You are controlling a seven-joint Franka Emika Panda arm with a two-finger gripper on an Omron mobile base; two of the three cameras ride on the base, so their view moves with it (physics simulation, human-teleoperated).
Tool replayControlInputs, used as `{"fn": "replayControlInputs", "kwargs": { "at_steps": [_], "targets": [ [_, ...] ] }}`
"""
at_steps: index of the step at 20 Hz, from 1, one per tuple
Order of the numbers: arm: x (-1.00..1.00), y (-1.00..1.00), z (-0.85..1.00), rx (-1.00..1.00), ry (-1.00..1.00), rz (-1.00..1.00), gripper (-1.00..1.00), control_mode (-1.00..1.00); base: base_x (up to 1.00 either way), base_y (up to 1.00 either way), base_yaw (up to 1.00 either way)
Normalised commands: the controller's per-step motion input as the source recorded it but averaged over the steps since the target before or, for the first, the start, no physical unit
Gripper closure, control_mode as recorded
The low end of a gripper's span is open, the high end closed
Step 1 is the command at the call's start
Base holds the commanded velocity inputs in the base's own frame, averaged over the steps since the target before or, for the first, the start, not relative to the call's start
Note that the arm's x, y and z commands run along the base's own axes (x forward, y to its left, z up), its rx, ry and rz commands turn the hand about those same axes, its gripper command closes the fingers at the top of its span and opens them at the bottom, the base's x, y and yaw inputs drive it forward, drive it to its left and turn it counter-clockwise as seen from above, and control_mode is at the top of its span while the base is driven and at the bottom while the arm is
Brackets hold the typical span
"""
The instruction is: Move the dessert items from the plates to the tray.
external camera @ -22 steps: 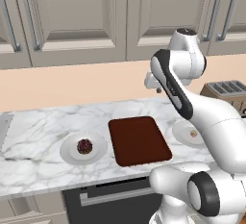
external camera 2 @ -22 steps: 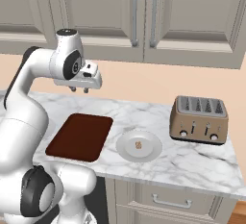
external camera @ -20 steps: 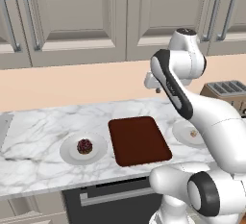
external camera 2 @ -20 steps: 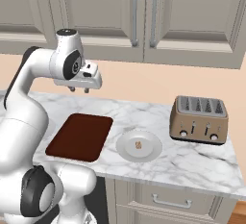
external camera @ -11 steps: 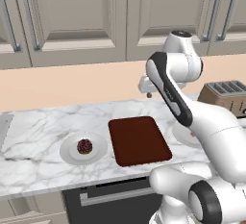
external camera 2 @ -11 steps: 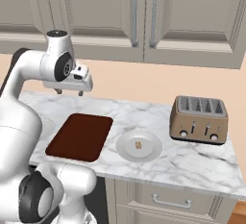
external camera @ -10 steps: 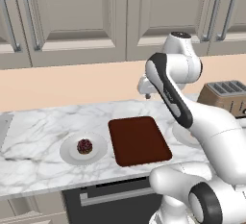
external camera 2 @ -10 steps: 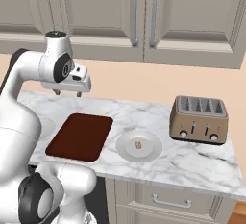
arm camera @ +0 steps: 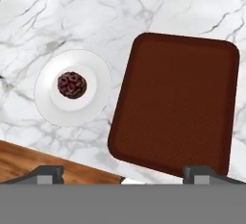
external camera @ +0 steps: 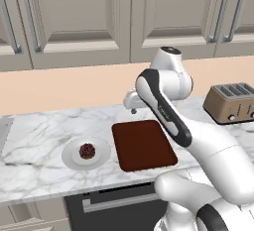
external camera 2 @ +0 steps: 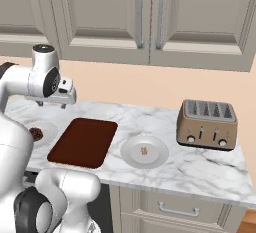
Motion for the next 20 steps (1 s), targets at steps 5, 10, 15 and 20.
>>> {"fn": "replayControlInputs", "kwargs": {
  "at_steps": [5, 10, 15, 20],
  "targets": [
    [0.02, 0.78, -0.28, 0.0, 0.05, 0.0, -1.0, -1.0, 0.0, 0.0, 0.0],
    [0.11, 0.55, -0.25, -0.02, 0.08, 0.0, -1.0, -1.0, 0.0, 0.0, 0.0],
    [0.22, 0.43, -0.32, -0.06, 0.01, -0.05, -1.0, -1.0, 0.0, 0.0, 0.0],
    [0.23, 0.46, -0.45, -0.08, 0.05, -0.07, -1.0, -1.0, 0.0, 0.0, 0.0]
  ]
}}
